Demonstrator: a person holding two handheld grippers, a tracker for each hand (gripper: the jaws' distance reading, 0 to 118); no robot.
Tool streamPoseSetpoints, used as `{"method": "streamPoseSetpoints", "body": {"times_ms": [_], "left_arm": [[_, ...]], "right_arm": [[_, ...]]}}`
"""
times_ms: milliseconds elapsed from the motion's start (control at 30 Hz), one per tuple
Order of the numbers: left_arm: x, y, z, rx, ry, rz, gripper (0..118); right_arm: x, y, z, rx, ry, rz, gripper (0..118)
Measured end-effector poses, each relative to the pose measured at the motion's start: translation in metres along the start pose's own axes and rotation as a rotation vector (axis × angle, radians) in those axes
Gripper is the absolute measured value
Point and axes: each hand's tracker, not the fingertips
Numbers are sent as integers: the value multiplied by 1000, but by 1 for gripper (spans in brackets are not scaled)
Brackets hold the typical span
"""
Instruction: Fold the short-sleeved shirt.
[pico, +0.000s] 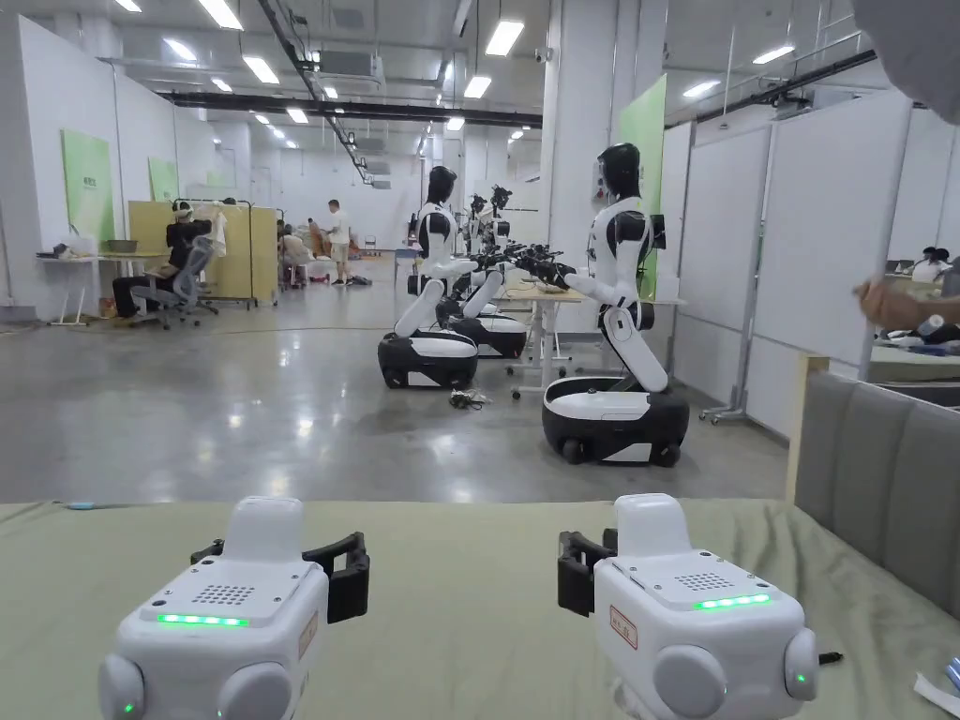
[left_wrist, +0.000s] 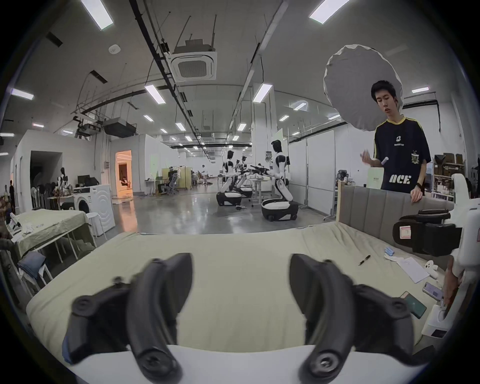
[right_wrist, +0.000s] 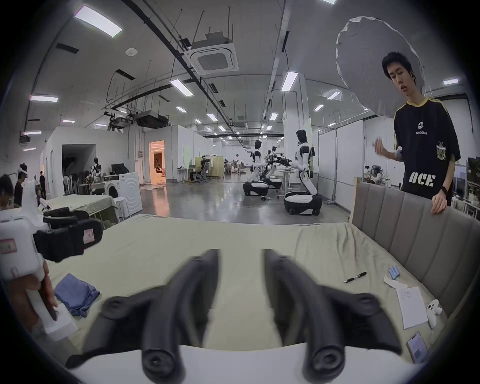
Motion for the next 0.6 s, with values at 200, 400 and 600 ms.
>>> {"method": "streamPoseSetpoints", "body": {"times_ms": [200,400,600], "left_arm": [[-2,4,2,8,-22,13,84],[-1,11,7,39,-2,29,84],[3,13,12,47,-1,18,84]], "right_arm": [[-2,-2,0,30,-20,17,118],[-7,1,1,5,-66,4,118],[-8,11,13,28,-88,-27,118]]}}
